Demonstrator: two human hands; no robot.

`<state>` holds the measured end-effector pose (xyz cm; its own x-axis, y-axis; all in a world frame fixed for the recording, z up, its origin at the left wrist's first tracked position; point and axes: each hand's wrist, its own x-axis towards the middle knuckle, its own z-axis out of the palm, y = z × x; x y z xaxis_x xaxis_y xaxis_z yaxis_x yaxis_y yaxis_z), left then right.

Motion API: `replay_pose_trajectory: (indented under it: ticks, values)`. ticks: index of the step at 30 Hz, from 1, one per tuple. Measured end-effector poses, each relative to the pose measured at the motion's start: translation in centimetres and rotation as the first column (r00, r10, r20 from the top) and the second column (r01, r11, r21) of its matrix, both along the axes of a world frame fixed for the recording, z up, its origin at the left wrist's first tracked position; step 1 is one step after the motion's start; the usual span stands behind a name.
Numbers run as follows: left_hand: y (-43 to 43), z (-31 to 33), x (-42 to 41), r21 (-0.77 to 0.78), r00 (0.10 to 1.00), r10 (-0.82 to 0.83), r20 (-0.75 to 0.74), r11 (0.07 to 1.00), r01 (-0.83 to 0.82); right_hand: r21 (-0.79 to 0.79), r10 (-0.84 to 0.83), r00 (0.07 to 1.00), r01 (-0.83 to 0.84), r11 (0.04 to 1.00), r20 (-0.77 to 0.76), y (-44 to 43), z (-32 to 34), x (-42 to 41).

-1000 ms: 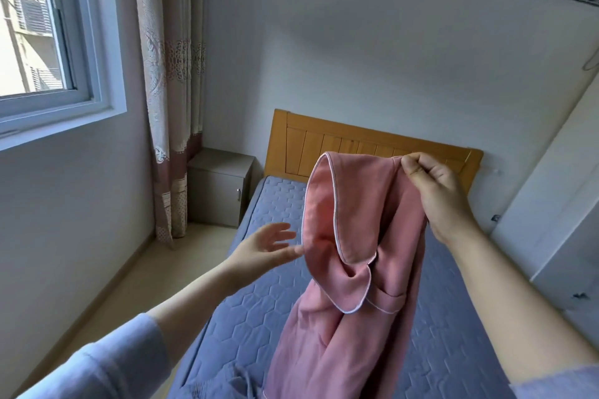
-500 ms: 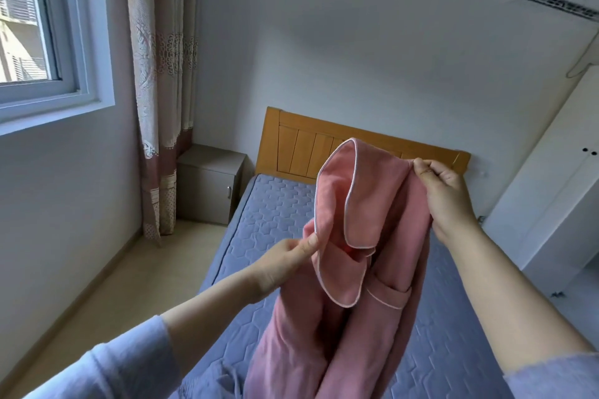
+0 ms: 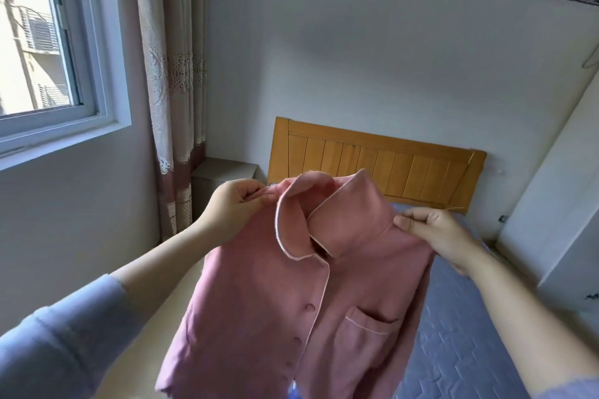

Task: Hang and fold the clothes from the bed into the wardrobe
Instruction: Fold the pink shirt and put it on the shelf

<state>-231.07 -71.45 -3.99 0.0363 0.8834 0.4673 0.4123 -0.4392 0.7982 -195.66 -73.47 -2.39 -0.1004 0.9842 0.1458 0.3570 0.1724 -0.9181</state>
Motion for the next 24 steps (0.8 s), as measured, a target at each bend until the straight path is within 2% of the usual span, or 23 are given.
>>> replay_pose_trajectory:
  ticks: [2, 4, 5, 8, 11, 16, 19, 22, 24]
  values:
    - [0.1, -0.1, 0.0, -0.091, 0.998, -0.008, 0.069, 0.996, 0.014, 0.101, -0.133, 0.983, 0.146, 0.984, -0.124, 0.0, -1.0, -1.2]
    - [0.3, 0.1, 0.0, -0.141, 0.981, -0.020, 0.191, 0.989, 0.048, 0.085, -0.186, 0.918, 0.228, 0.970, -0.351, 0.1, -2.2, -2.8]
    - [0.5, 0.4, 0.0, -0.162, 0.983, 0.010, 0.182, 0.987, 0.020, 0.060, -0.177, 0.905, 0.216, 0.975, -0.387, 0.2, -2.7, -3.6]
    - [0.5, -0.1, -0.6, -0.173, 0.994, 0.083, 0.070, 0.982, -0.070, 0.125, -0.200, 0.963, 0.224, 0.966, -0.179, 0.2, -4.2, -4.2]
    - [0.2, -0.4, -1.2, -0.145, 0.999, 0.039, -0.016, 0.989, -0.040, 0.187, -0.243, 0.965, 0.258, 0.948, -0.098, -0.2, -3.6, -3.4]
    - [-0.4, 0.0, -3.0, -0.080, 0.992, 0.007, -0.122, 0.997, -0.017, 0.311, -0.222, 0.975, 0.205, 0.928, 0.021, -2.3, -2.6, -3.3]
    - [-1.1, -0.4, -3.6, -0.022, 0.967, -0.005, -0.255, 1.000, 0.000, 0.352, -0.277, 0.950, 0.213, 0.911, 0.141, -4.5, -2.6, -2.6]
    - [-2.2, -1.2, -4.3, -0.075, 0.945, -0.048, -0.325, 0.997, 0.025, 0.409, -0.397, 0.862, 0.255, 0.876, 0.314, -7.6, -3.4, -1.0]
    - [-3.6, -2.0, -4.5, -0.103, 0.928, -0.087, -0.363, 0.993, 0.053, 0.405, -0.417, 0.831, 0.261, 0.877, 0.368, -9.7, -4.2, -0.4]
